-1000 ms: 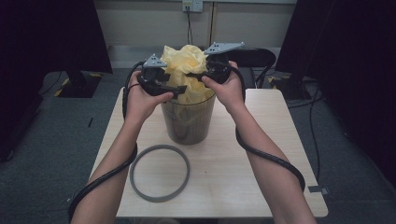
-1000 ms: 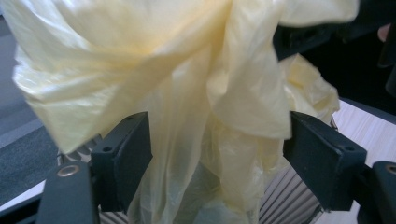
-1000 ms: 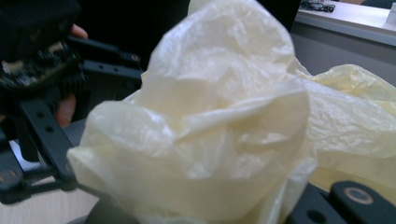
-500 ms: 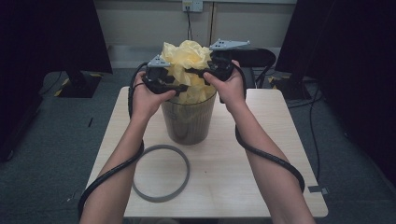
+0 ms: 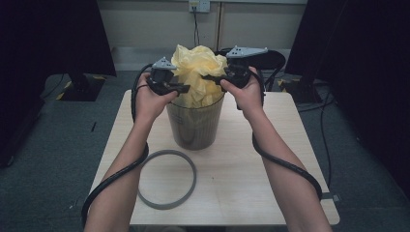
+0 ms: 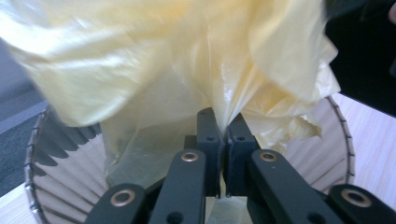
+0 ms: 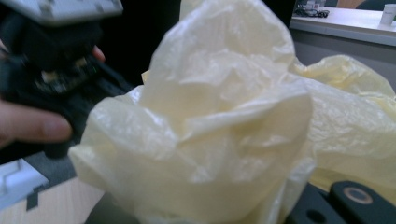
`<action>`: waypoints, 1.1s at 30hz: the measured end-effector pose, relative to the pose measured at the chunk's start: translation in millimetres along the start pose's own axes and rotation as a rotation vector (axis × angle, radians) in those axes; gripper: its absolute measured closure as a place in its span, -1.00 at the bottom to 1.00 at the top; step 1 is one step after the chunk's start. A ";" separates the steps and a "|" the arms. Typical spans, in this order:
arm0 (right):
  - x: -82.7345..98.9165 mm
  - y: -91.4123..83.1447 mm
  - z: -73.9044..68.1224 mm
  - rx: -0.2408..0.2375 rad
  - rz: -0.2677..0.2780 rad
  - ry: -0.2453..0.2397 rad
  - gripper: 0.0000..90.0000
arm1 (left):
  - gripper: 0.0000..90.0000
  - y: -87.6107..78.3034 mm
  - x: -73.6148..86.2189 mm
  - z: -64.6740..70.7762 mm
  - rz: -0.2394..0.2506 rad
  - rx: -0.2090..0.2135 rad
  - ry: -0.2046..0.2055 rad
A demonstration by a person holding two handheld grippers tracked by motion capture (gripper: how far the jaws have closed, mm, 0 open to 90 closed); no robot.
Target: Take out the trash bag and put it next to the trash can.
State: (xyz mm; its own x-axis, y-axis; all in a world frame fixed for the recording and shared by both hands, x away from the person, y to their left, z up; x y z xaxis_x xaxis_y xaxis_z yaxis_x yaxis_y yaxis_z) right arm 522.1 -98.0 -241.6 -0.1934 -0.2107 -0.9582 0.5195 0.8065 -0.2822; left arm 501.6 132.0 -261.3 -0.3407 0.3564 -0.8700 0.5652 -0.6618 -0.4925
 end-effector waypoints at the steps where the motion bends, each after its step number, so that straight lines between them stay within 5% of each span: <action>1: 2.6 -1.1 1.3 0.004 -0.011 -0.006 0.92 | 0.94 -1.6 -1.6 0.4 0.004 0.001 0.002; 4: 8.6 -2.7 4.6 -0.001 -0.041 -0.015 0.92 | 0.95 -5.9 -6.7 1.8 0.007 -0.003 0.004; 14: 8.9 6.2 -5.0 -0.005 -0.133 -0.165 0.89 | 1.00 -14.7 -21.4 8.1 0.004 -0.007 -0.003; 23: 9.2 17.5 -18.1 0.011 -0.221 -0.298 -0.02 | 1.00 -16.1 -28.3 10.0 0.034 0.013 -0.016; 27: 9.7 25.8 -22.5 0.008 -0.235 -0.287 -0.33 | 1.00 -14.7 -29.6 13.2 0.035 0.025 -0.022; 33: 10.1 37.0 -28.2 0.039 -0.223 -0.247 -0.42 | 1.00 -13.1 -30.5 16.7 0.046 0.029 -0.042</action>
State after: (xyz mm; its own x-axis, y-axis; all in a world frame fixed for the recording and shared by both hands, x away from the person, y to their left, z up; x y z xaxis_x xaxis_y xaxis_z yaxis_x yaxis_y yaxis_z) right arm 515.9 -54.7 -260.4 -0.1008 -0.5113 -0.8535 0.5191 0.7048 -0.4835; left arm 492.0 118.8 -227.9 -0.3459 0.2976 -0.8898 0.5593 -0.6960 -0.4502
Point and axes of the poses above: each handheld gripper's, and its own axes: y roughly forward along the jaws, x roughly out of its underside, z roughly to its right, the point moved 1 cm from there along y, roughly forward along the jaws, and after that the axes turned 2 degrees about x, right-handed, at the moved point
